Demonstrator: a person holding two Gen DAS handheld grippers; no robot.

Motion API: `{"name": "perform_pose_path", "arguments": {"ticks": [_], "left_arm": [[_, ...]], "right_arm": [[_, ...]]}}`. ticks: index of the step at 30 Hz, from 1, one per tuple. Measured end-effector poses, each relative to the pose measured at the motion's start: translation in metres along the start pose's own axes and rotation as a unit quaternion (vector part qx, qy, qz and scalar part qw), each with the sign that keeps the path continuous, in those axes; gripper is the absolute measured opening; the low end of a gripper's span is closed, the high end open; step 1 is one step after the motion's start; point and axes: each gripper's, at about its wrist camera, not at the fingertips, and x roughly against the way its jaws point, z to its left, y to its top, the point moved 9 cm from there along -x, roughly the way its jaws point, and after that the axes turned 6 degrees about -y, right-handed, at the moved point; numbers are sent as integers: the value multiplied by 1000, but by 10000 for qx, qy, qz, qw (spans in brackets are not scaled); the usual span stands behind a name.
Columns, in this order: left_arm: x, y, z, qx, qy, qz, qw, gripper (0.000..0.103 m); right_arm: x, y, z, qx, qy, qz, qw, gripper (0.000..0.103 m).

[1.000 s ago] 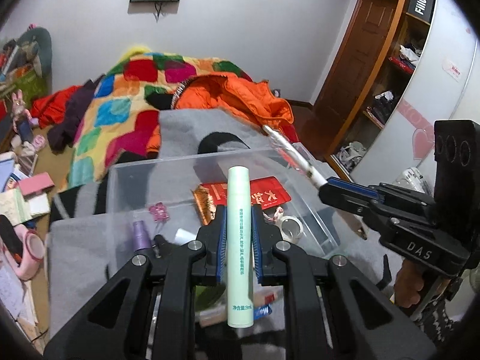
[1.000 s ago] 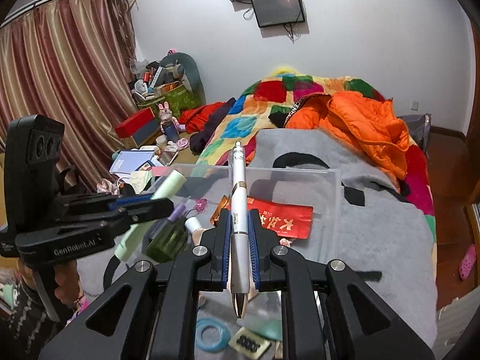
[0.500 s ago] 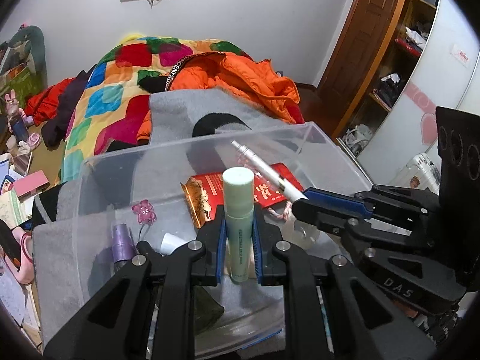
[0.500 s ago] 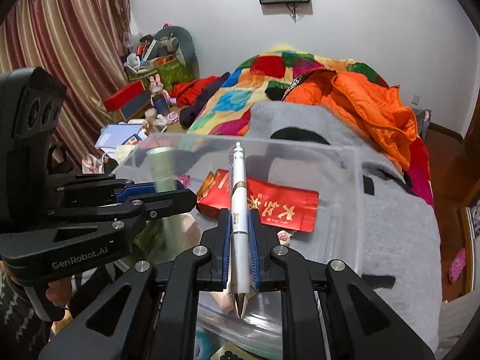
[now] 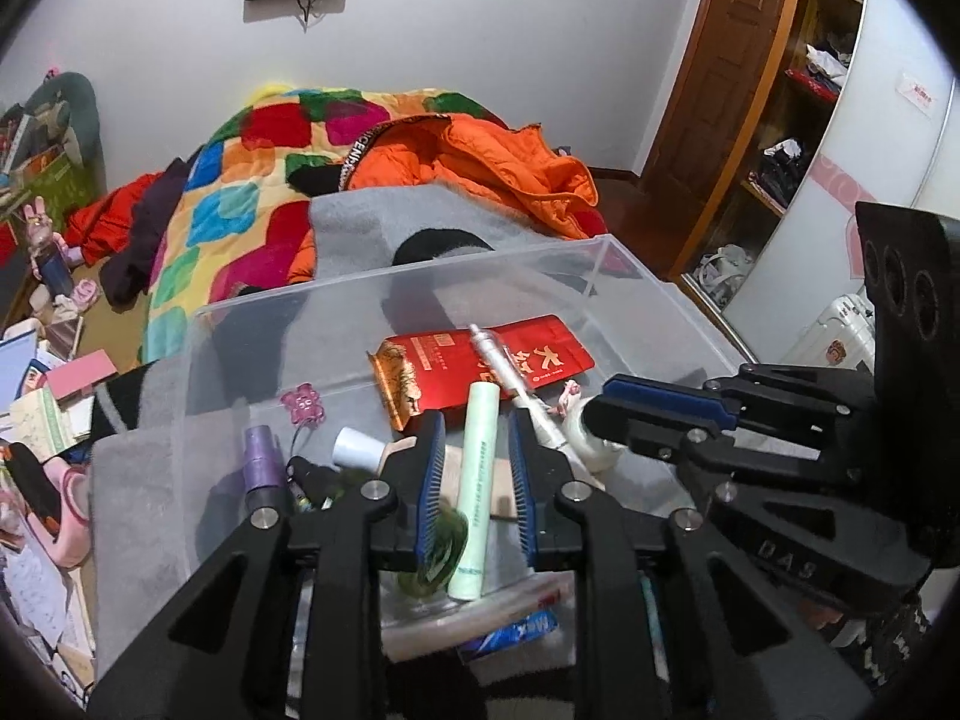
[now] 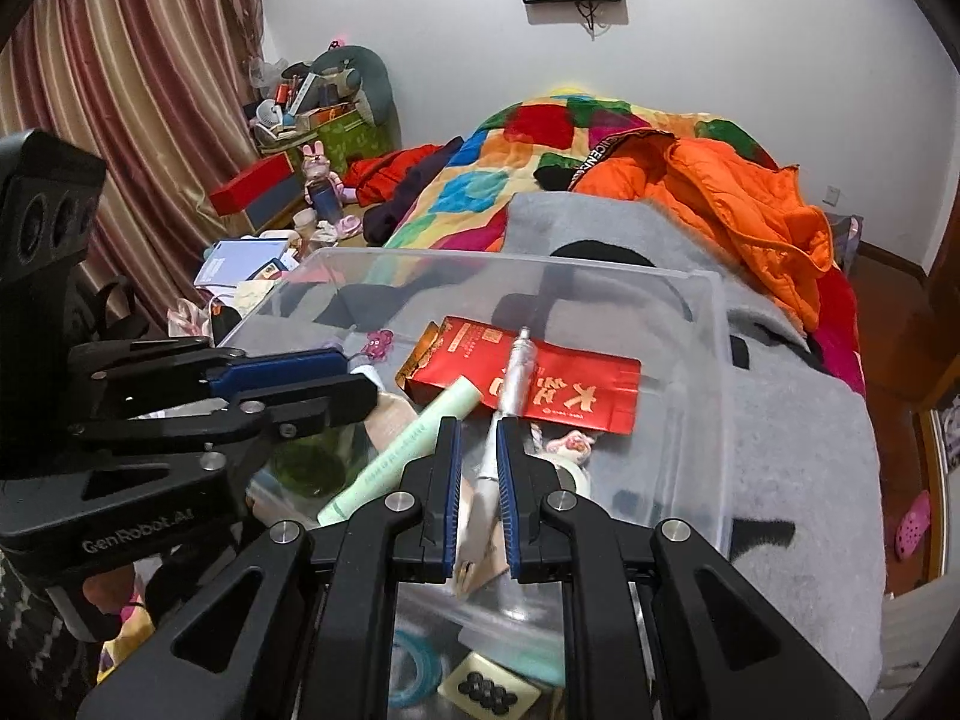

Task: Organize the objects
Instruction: 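Open right tool releasing pen into box while left tool releases green tube, then withdraw both open tools from the clear box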

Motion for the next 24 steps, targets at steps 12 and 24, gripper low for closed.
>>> {"name": "perform_pose_path", "arguments": {"ticks": [12, 24], "left_arm": [[46, -12, -15, -91, 64, -357, 9993, 48], [58, -53, -13, -73, 351, -329, 9988, 67]], "right_arm": [[55, -13, -15, -144, -309, -455, 9984, 39], [74, -50, -29, -374, -483, -459, 9971, 42]]}}
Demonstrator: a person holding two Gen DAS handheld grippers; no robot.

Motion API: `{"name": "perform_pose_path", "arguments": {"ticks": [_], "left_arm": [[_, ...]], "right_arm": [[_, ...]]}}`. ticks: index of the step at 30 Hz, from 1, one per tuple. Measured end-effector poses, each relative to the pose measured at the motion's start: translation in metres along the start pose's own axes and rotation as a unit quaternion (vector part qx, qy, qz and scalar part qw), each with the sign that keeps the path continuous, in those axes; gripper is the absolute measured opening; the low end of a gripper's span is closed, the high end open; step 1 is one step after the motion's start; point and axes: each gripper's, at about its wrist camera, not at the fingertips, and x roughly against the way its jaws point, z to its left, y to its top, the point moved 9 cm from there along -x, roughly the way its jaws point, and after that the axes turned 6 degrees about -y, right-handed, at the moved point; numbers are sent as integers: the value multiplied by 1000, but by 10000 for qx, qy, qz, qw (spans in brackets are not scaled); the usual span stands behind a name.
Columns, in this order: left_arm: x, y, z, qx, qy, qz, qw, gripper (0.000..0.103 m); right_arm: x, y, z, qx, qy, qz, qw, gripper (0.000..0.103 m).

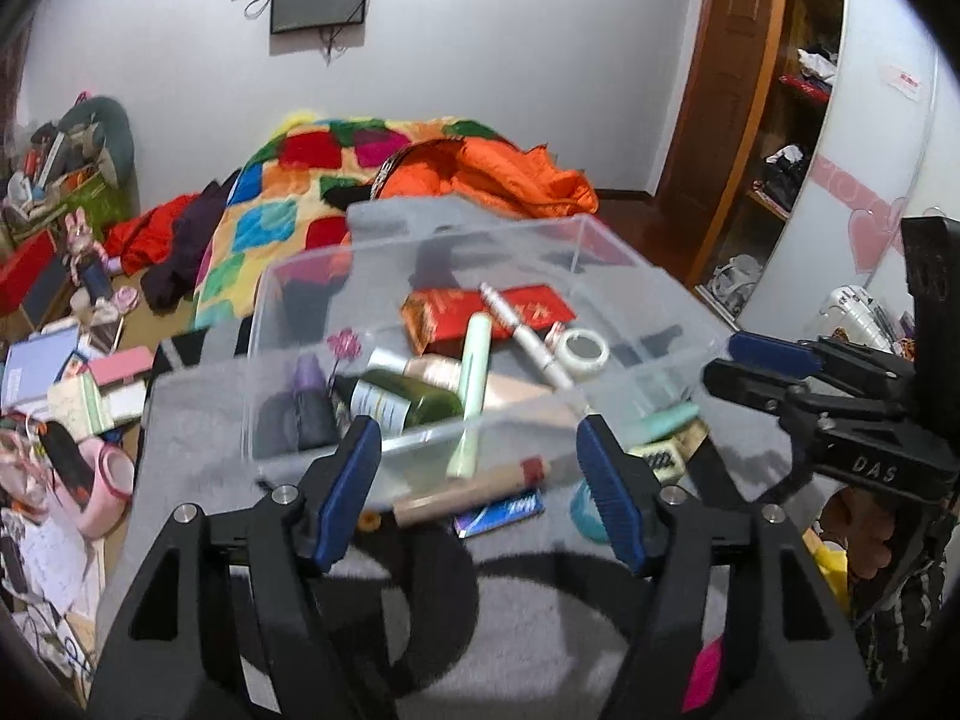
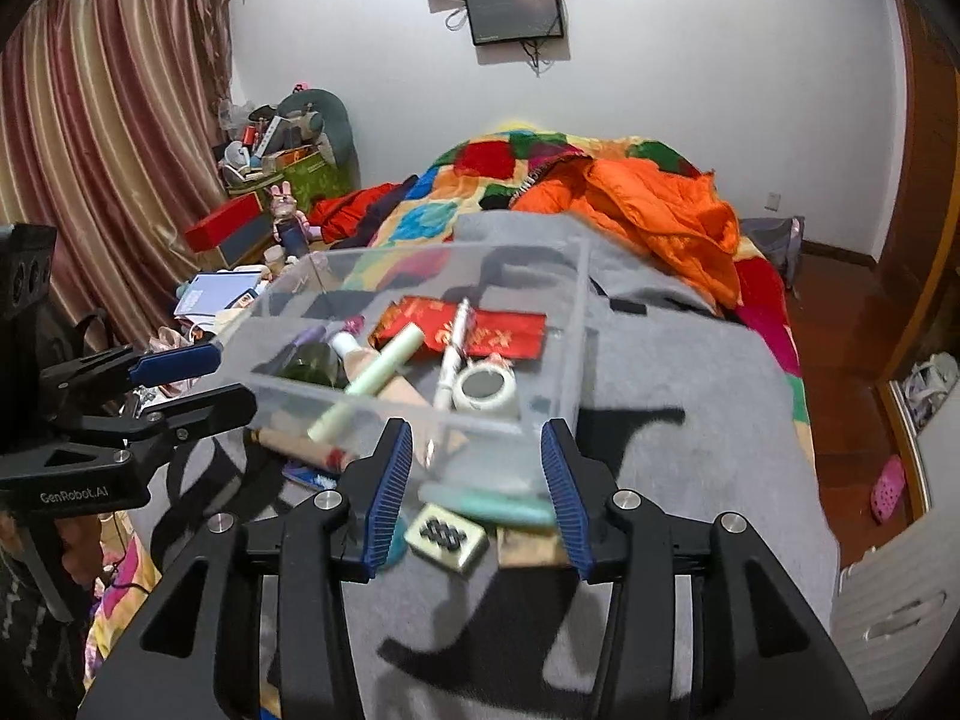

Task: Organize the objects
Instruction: 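Withdraw both open tools from the clear box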

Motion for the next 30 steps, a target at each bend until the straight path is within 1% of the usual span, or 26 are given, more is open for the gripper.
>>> {"name": "perform_pose_path", "arguments": {"ticks": [5, 7, 9, 12, 14, 17, 22, 26, 30], "left_arm": [[-9, -23, 5, 186, 24, 211, 9996, 68], [-15, -30, 7, 248, 45, 293, 9993, 70], [-23, -36, 8, 310, 84, 395, 9987, 71], [-32, -42, 8, 366, 75, 518, 9980, 73], [-36, -44, 7, 380, 52, 573, 9976, 76], [-43, -46, 4, 388, 61, 640, 9972, 77], [-50, -46, 4, 445, 185, 658, 9967, 89], [-53, -45, 7, 553, 351, 658, 9957, 89], [-60, -46, 9, 762, 305, 715, 9941, 89]], "right_arm": [[-7, -19, -12, -146, -90, 187, 9997, 43], [-11, -26, -18, -219, -88, 264, 9994, 44], [-15, -32, -24, -281, -106, 348, 9989, 44], [-18, -42, -31, -244, -239, 436, 9985, 44], [-19, -46, -34, -249, -262, 464, 9983, 45], [-23, -52, -36, -247, -266, 506, 9981, 52], [-28, -55, -34, -150, -255, 552, 9980, 53], [-34, -59, -29, -27, -229, 602, 9979, 53], [-39, -63, -26, 61, -303, 620, 9976, 53]]}}
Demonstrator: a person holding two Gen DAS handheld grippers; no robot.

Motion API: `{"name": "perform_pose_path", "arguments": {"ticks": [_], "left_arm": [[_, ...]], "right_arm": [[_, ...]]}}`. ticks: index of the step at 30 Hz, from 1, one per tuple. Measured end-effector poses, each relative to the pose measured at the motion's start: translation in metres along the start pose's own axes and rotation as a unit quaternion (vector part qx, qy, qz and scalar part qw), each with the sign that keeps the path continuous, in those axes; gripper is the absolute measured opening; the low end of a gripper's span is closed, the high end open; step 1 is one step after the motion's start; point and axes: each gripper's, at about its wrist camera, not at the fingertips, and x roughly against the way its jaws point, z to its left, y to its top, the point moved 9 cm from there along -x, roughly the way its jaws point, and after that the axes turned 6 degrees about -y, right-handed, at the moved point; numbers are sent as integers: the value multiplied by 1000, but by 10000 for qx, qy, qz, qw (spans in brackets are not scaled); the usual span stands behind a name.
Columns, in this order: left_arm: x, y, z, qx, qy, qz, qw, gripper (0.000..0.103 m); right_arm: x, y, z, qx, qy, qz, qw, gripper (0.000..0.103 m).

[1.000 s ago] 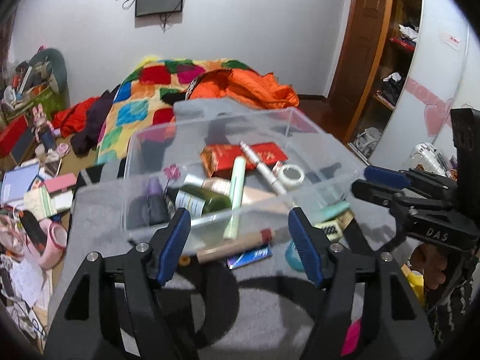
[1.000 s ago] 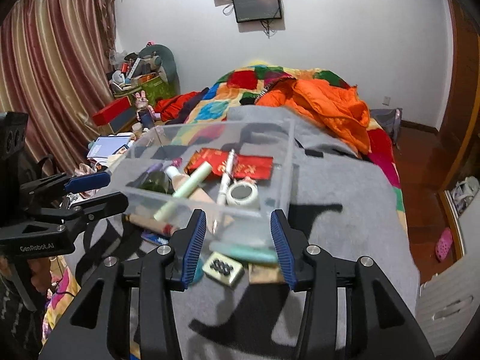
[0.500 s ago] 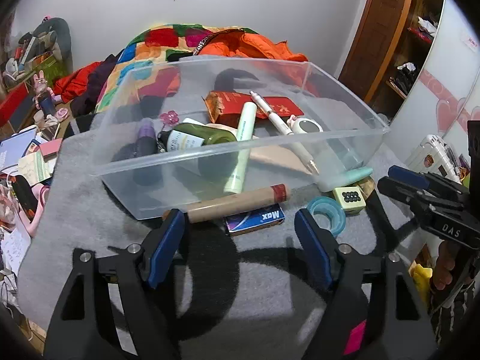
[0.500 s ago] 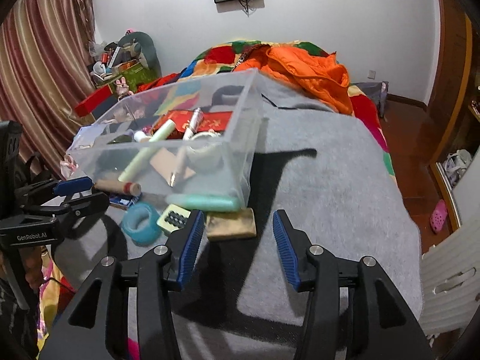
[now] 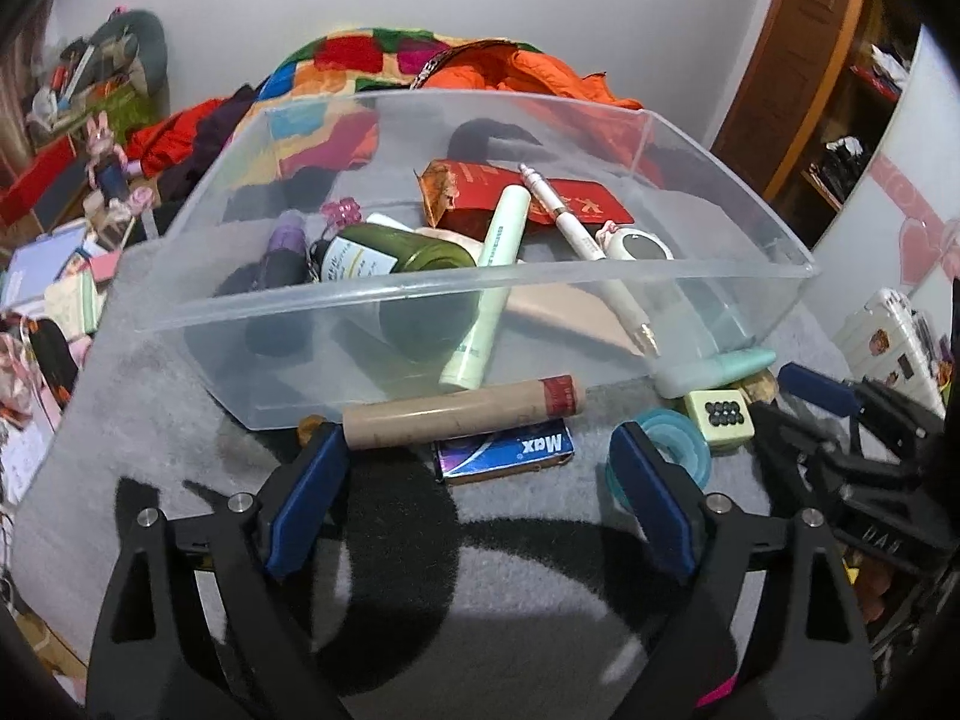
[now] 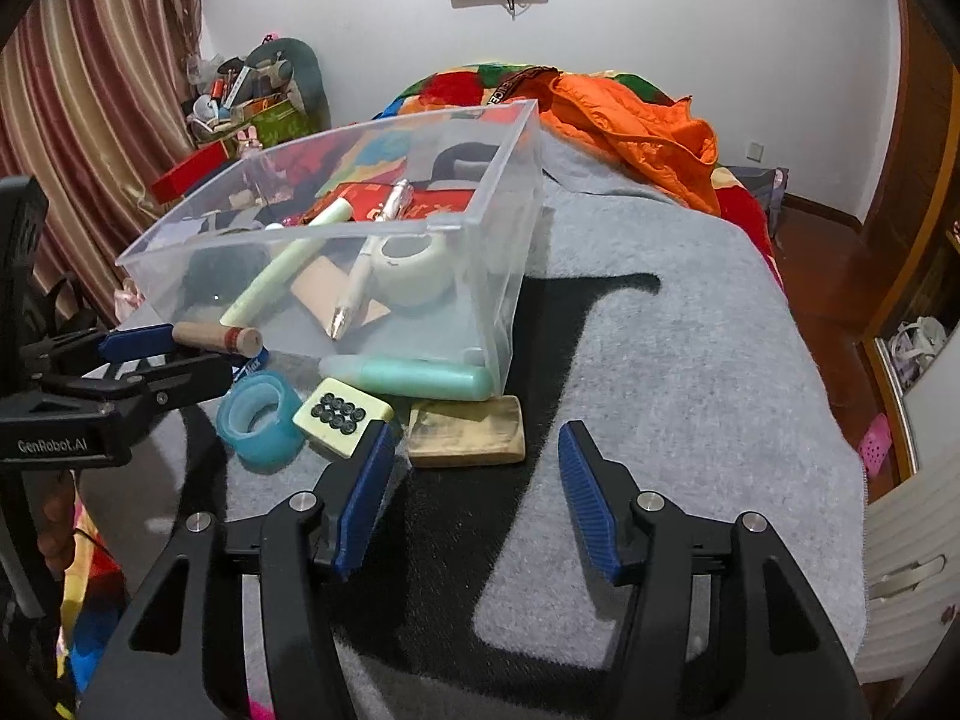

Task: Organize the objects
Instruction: 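Grasp tan soap bar with right tool while left tool grasps tan red-capped cylinder, then lift soap bar with right tool while left tool carries cylinder over box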

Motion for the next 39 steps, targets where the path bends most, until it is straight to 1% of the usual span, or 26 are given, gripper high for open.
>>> {"name": "perform_pose_path", "arguments": {"ticks": [5, 7, 9, 11, 13, 19, 22, 26, 29, 34, 39], "left_arm": [[-7, 2, 1, 66, 102, -23, 9999, 89], [-11, 2, 2, 151, 113, 6, 9998, 90], [-13, 3, 2, 226, 141, -21, 9996, 90], [-12, 2, 3, 287, 201, -95, 9993, 90], [-11, 1, 3, 342, 255, -143, 9990, 84], [-3, -4, 2, 525, 150, -277, 9981, 84], [6, -6, 1, 594, 21, -344, 9976, 84], [20, -9, -1, 554, -6, -461, 9974, 84], [28, -10, -5, 516, -48, -533, 9972, 84], [41, -12, -10, 414, -67, -628, 9971, 84], [59, -8, -12, 355, -152, -804, 9960, 84]], "right_arm": [[-4, -2, 1, 11, -45, -35, 10000, 53], [-4, -2, 2, 45, -47, -77, 9999, 49], [-3, -2, 3, 90, -27, -108, 9999, 39], [-2, -3, 3, 73, 12, -128, 9999, 37], [-1, -4, 2, 28, 58, -141, 9999, 37], [6, -9, 0, -94, 136, -198, 9997, 37], [11, -10, -3, -159, 159, -219, 9995, 37], [20, -8, -5, -291, 244, -281, 9989, 37], [28, -7, 0, -305, 391, -325, 9982, 37], [46, 1, 13, -187, 453, -561, 9972, 37], [60, 18, 16, -335, 417, -774, 9956, 37]]}}
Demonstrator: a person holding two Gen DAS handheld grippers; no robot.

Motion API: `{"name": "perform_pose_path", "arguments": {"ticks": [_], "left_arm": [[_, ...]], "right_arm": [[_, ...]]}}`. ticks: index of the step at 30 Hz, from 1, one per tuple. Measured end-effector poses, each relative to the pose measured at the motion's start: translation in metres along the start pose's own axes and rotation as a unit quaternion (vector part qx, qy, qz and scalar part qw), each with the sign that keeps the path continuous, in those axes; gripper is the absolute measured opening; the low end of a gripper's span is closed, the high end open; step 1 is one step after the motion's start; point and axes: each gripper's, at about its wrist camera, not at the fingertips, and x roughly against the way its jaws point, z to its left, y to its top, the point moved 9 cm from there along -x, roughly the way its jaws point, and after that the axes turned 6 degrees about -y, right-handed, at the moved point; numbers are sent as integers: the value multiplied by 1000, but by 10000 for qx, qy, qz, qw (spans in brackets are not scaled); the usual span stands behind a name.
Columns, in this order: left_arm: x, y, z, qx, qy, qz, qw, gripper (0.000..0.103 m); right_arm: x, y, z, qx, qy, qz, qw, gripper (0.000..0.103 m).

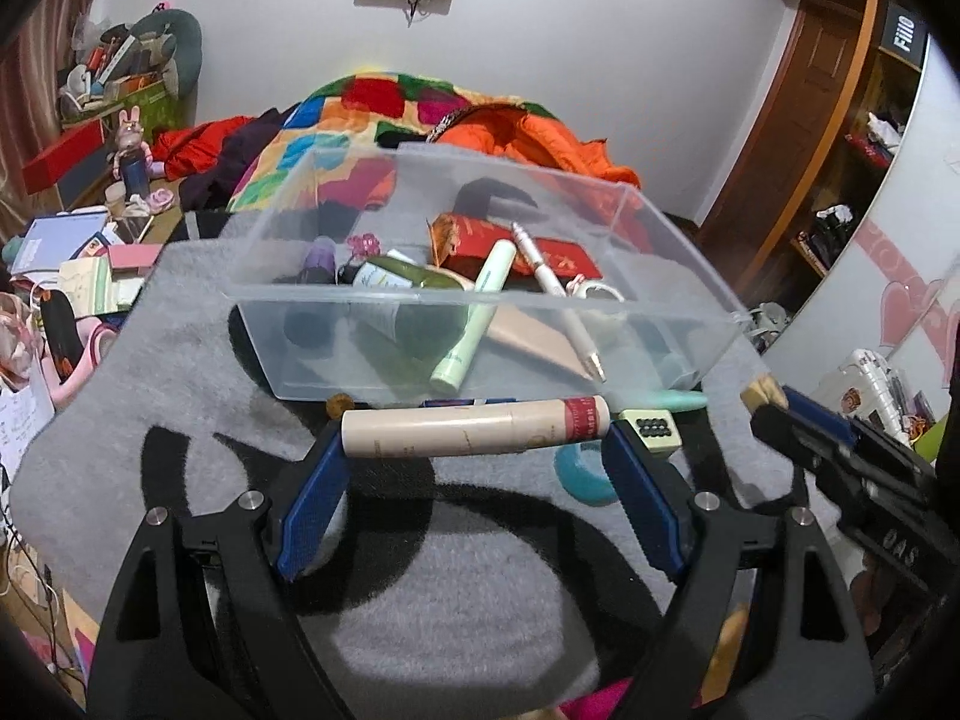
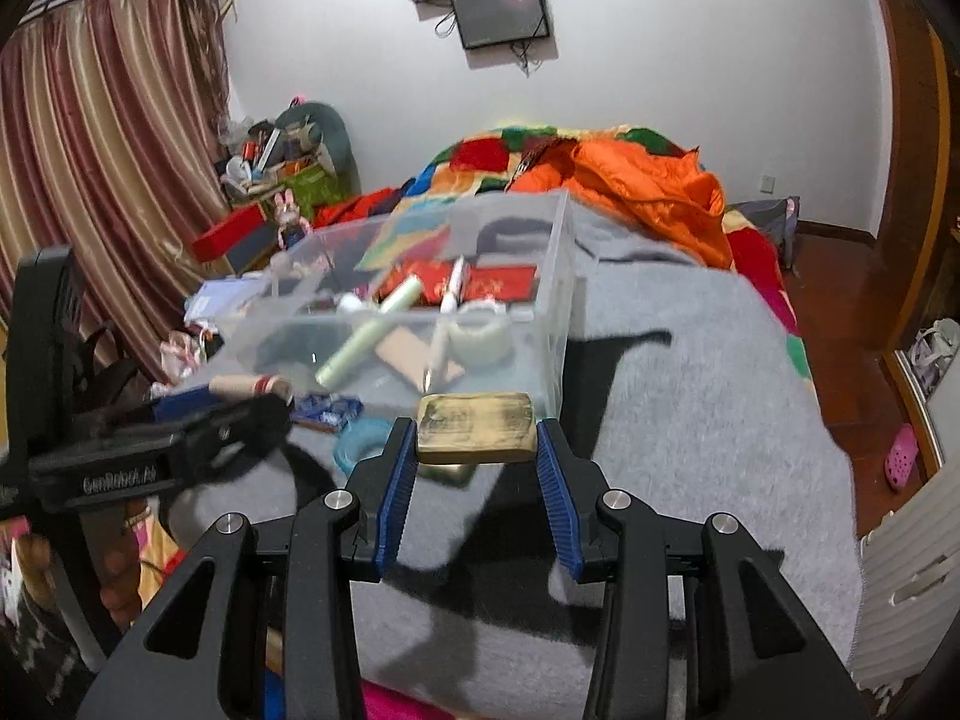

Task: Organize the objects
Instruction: 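Lift soap bar with right tool while left tool carries cylinder over box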

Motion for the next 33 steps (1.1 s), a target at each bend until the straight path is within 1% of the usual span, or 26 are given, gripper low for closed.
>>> {"name": "perform_pose_path", "arguments": {"ticks": [4, 8, 11, 16, 20, 26, 33], "left_arm": [[11, 9, -1, -98, -42, -137, 9998, 84], [18, 19, 1, -132, -119, -231, 9996, 84], [19, 26, 2, -182, -151, -264, 9994, 84], [18, 41, 4, -288, -157, -303, 9990, 84], [14, 54, 9, -375, -48, -362, 9986, 84], [-1, 62, 19, -384, 49, -235, 9990, 84], [-19, 69, 21, -469, 71, -84, 9988, 84]], "right_arm": [[3, 14, 0, -128, 46, -73, 9999, 37], [2, 24, 4, -114, 11, -95, 9999, 37], [3, 31, 11, -110, 135, -129, 9998, 37], [3, 50, 24, 87, 107, -270, 9995, 37], [-4, 62, 31, 247, 84, -327, 9991, 37], [-27, 70, 35, 353, 70, -209, 9991, 37], [-56, 73, 26, 314, 15, -25, 9995, 37]]}}
